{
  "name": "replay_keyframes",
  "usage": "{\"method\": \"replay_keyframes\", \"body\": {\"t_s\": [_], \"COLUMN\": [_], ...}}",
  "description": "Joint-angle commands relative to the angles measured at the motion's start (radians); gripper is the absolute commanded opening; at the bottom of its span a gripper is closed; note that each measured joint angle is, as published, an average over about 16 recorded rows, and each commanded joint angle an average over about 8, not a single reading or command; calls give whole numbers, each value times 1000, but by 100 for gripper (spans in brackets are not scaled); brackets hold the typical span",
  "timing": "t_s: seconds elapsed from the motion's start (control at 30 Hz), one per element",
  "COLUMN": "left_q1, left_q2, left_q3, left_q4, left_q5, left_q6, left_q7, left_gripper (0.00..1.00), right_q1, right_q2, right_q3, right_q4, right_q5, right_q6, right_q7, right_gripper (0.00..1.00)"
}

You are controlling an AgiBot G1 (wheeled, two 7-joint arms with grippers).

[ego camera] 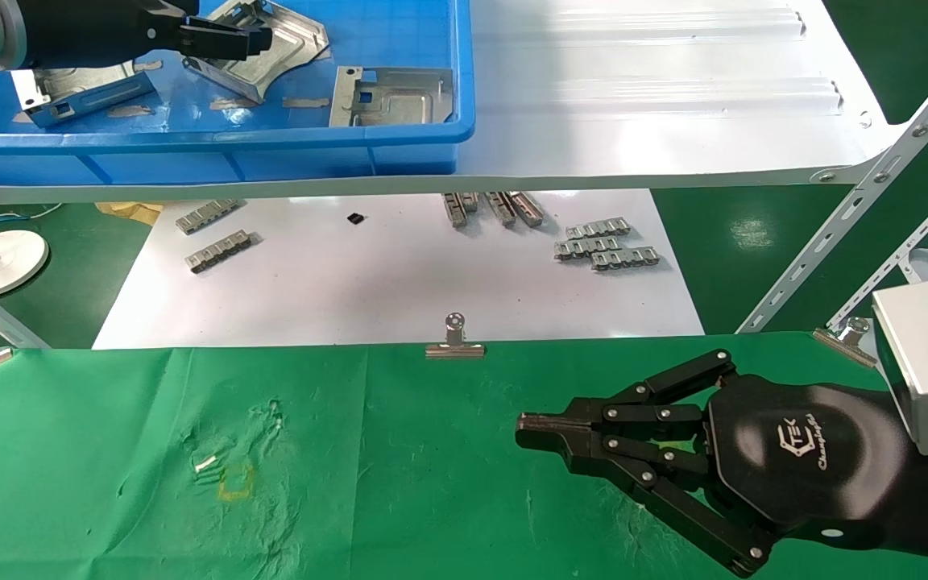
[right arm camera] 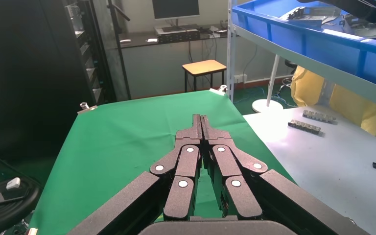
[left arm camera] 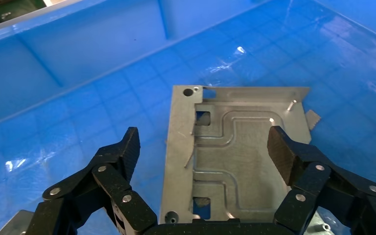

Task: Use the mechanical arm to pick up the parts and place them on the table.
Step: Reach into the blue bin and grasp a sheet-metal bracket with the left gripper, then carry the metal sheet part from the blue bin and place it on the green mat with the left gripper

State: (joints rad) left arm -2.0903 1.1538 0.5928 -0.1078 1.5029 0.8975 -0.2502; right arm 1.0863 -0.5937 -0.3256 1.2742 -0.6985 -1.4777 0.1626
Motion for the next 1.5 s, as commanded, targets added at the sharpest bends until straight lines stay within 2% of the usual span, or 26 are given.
{"method": "replay_keyframes", "body": {"t_s": [0.03, 0.47, 1.1, 1.3, 1.5], "left_q1": [-8, -33, -45, -53, -45], "left_q2": [8, 27, 20, -20, -87], "left_q3": [0, 11, 8, -27, -76], "left_q4": [25, 89, 97, 56, -2], "left_q5": [0, 17, 12, -40, -118], "left_q6": [-6, -18, -7, 89, 301], "left_q7": [6, -1, 9, 66, 185], "left_gripper": [0, 0, 0, 0, 0], "right_q1": [0, 0, 0, 0, 0], "right_q2": [0, 0, 0, 0, 0], "right_q3": [0, 0, -1, -1, -1], "right_q4": [0, 0, 0, 0, 0], "right_q5": [0, 0, 1, 1, 1], "right_q6": [0, 0, 0, 0, 0], "right_q7": [0, 0, 0, -1, -1], "right_gripper": [100, 100, 100, 100, 100]}}
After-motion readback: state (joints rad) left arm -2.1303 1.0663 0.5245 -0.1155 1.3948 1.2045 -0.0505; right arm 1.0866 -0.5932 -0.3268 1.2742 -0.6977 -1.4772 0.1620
